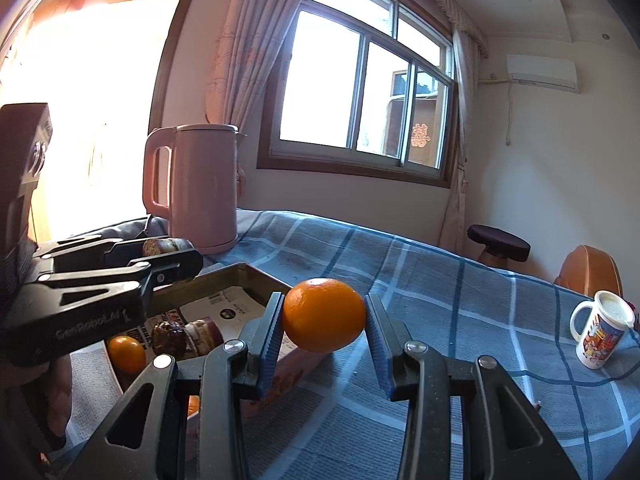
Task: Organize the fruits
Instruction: 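Carry the orange in the right tool while the left tool carries the cake cup toward the tin, then lower the orange with the right tool while the left tool lowers the cake cup into the tin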
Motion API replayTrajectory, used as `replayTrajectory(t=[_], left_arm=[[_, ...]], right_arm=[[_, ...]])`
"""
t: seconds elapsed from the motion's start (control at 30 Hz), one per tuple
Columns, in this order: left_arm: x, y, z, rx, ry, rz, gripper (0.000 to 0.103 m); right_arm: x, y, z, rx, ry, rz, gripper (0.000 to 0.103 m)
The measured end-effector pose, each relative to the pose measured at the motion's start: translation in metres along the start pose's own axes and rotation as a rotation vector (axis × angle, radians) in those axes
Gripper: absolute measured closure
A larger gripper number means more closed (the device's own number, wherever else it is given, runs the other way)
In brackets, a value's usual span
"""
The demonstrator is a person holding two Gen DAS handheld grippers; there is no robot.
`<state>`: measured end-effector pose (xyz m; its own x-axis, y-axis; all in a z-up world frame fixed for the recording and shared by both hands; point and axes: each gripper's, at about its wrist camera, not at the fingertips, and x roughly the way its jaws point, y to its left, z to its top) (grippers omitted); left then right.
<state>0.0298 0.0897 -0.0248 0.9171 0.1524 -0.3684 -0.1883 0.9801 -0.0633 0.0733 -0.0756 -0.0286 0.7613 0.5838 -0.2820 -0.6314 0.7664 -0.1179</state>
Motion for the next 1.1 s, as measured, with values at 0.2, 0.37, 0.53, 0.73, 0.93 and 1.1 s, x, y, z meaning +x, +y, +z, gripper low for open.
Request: replayTrajectory(t=[0.2,0.37,0.53,0.73,0.93,1.1], left_arm=[[0.007,0.010,-0.003,-0.004,0.037,0.030,0.067],[0.010,0.011,-0.005,0.007,0.054,0.039,0.067],[0.013,0.017,-0.007,0.005,0.075,0.066,0.067],[0.021,0.024,-0.012,-0.001,0.113,0.067,0.067],[0.024,0.027,-0.012,0.000,0.139,0.072,0.067],[0.027,0.027,-0.012,0.004,0.153,0.067,0.067]], right_arm=[[0.006,0.013,0.000,-0.025,0.009,0.025,0.062],[0.012,0.022,-0.001,-0.042,0.023,0.045,0.062],[0.018,0.031,-0.002,-0.075,0.054,0.064,0.061],[0.027,0.043,-0.002,-0.123,0.102,0.094,0.061],[0.038,0.052,-0.005,-0.156,0.161,0.125,0.061],[0.044,0.058,-0.007,-0.182,0.200,0.141,0.061]])
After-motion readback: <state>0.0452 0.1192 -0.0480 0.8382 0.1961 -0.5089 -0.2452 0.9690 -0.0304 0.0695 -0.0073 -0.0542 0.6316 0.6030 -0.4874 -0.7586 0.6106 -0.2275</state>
